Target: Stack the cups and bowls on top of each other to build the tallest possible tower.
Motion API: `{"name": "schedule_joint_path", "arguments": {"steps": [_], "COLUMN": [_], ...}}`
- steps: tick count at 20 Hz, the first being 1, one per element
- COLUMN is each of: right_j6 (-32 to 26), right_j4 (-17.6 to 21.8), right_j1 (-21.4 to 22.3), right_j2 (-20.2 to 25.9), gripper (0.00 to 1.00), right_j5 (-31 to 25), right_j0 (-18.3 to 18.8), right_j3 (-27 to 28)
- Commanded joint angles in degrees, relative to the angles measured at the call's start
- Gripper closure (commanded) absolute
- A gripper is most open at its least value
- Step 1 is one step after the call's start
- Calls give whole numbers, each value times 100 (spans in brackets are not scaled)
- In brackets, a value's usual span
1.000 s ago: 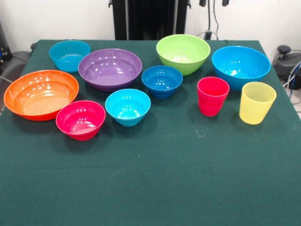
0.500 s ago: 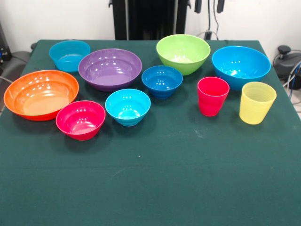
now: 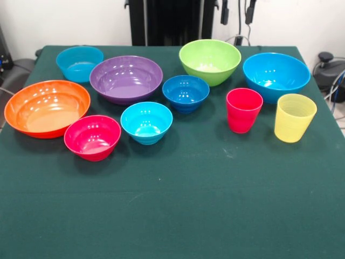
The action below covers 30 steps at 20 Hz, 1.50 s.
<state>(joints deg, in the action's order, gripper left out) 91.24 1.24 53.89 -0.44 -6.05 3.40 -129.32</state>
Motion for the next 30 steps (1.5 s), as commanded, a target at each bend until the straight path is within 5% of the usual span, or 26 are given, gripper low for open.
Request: {"name": "schedule_joint_path", "arguments": {"steps": [1,30], "right_j6": [935,1532], "right_j4": [139,-118], "right_j1": [-348,-585], "right_j2": [84,-427], "gripper": [0,0], "right_j5": [128,-244], "right_j0": [-71,-822], "right_j3": [-60,687]}}
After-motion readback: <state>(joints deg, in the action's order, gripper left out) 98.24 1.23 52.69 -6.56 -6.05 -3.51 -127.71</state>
